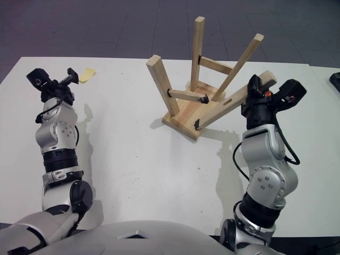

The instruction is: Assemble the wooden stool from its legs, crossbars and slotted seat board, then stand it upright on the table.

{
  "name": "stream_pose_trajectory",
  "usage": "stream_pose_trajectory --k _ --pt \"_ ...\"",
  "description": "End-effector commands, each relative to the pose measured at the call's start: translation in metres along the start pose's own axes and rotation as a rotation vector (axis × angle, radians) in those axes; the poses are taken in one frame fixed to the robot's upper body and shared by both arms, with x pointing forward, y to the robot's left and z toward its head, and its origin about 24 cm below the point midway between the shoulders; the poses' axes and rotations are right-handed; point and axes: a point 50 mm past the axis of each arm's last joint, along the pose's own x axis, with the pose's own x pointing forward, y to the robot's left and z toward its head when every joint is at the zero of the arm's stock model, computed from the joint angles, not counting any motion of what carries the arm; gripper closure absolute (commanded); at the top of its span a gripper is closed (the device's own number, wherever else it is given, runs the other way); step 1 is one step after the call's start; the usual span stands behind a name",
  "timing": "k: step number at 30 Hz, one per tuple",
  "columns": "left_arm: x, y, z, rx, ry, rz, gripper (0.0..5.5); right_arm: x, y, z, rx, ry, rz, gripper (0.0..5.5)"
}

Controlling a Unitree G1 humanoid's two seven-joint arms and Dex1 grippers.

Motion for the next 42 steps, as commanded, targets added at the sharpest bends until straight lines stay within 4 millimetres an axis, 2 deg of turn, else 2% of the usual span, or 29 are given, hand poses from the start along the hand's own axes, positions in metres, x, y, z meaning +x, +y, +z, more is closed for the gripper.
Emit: stream_pose_trajectory --k 1,8,19,25,33,42 --pt "0.004 -0.005 0.003 -0.008 0.003 0.007 0.10 0.000 -0.018 -0.009 -0.039 0.003 -0.111 4.50" --pt "0.000 -0.013 0.004 -0.008 0.004 -0.003 0.10 0.004 -0.021 -0.003 -0.126 -0.014 -0.119 4.50" --pt "-0.022 -0.034 -0.008 -0.006 0.062 -0.072 0.10 0.014 -0.025 0.007 -0.271 -0.042 -0.126 4.50" --pt "-0.030 -0.045 -0.010 -0.005 0.084 -0.114 0.10 0.003 -0.040 -0.012 -0.330 0.023 -0.101 4.50" --pt "-0.033 -0.047 -0.008 -0.008 0.093 -0.127 0.10 -0.018 -0.053 -0.032 -0.366 0.067 -0.036 4.49" --pt "-0.039 -0.065 -0.003 0.008 0.094 -0.232 0.10 -0.024 -0.048 -0.046 -0.435 0.091 0.060 4.49"
